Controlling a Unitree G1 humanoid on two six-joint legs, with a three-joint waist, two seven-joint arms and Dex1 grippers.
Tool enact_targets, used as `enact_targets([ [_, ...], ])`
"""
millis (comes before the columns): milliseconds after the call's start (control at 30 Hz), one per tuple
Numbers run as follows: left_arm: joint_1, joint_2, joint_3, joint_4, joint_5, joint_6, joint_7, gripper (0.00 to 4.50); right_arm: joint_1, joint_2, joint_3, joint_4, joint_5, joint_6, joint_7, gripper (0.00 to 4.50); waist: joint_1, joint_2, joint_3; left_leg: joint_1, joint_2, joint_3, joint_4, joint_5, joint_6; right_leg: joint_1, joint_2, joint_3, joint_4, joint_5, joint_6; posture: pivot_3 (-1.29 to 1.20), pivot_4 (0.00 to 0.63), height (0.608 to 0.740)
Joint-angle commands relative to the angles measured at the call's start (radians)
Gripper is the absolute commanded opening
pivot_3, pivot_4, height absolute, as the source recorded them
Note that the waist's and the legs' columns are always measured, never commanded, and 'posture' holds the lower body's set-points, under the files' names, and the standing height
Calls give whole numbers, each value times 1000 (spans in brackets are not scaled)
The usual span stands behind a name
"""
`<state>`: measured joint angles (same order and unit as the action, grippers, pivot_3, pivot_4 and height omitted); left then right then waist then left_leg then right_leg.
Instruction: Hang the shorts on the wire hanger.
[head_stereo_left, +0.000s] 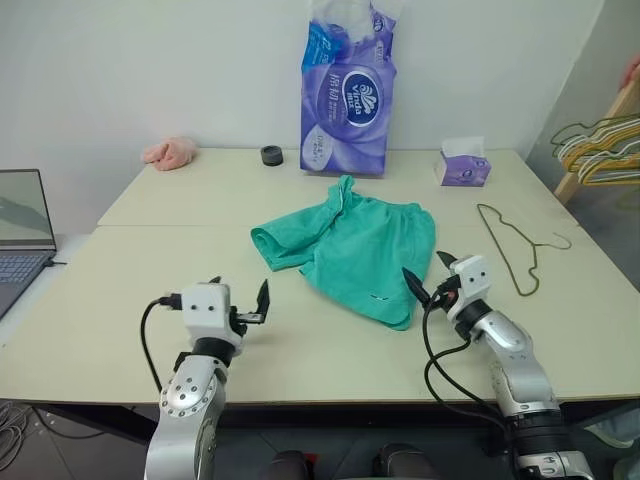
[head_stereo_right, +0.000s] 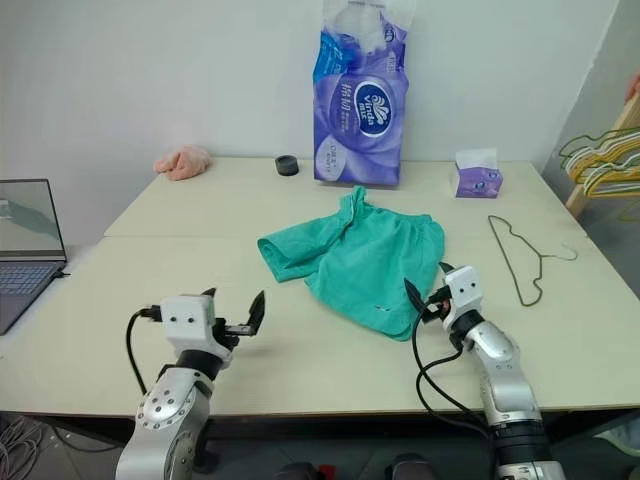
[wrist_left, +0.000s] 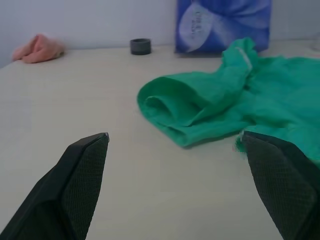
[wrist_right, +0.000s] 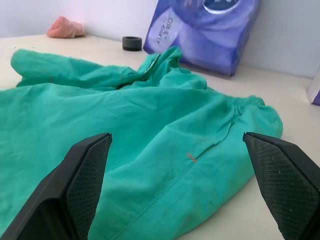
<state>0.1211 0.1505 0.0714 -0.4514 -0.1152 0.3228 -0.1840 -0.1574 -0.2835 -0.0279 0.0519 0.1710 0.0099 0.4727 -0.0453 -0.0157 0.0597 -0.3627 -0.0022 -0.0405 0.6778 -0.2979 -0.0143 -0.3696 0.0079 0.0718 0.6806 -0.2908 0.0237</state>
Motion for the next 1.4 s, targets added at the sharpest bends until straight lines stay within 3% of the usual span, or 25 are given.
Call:
enact_targets([
  [33,-86,15,-55,26,-15,34,-45,4500,31,-65,-12,-120,72,33,103,4480,-11,1,0,0,0,0,0,0,0,0,0,0,0,-1,2,-176,17,740],
  [200,-198,55,-173,117,-64,145,-202,4500,87,-230,-17,-288,208,200,289,4480,-65,2,0,-1,-1,1,0,0,0,0,0,1,0,-2,4,-246,28,740],
  [433,-362,77,-305,289,-98,267,-365,4500,132,-375,16,-430,294,336,417,4480,-143,2,2,-1,0,-1,0,0,0,1,1,1,0,-4,8,-294,36,740],
  [700,-480,39,-399,472,-37,321,-368,4500,149,-389,60,-490,265,331,426,4480,-202,0,5,-1,-1,-2,0,0,0,1,2,1,-1,-4,8,-321,41,740],
  [900,-496,36,-430,521,-2,333,-375,4500,137,-385,61,-487,249,320,418,4480,-205,0,5,-1,-1,-3,0,0,0,1,1,1,-1,-4,10,-330,44,740],
  [1033,-481,54,-432,508,5,323,-391,3697,127,-386,58,-477,242,317,424,4500,-206,0,5,-1,-1,-3,0,0,0,1,1,0,-1,-4,10,-330,44,740],
  [1400,-376,182,-376,335,-30,358,-447,318,33,-369,81,-388,205,278,432,4500,-207,0,7,-1,0,-4,0,0,0,1,1,0,-1,-4,10,-301,41,740],
])
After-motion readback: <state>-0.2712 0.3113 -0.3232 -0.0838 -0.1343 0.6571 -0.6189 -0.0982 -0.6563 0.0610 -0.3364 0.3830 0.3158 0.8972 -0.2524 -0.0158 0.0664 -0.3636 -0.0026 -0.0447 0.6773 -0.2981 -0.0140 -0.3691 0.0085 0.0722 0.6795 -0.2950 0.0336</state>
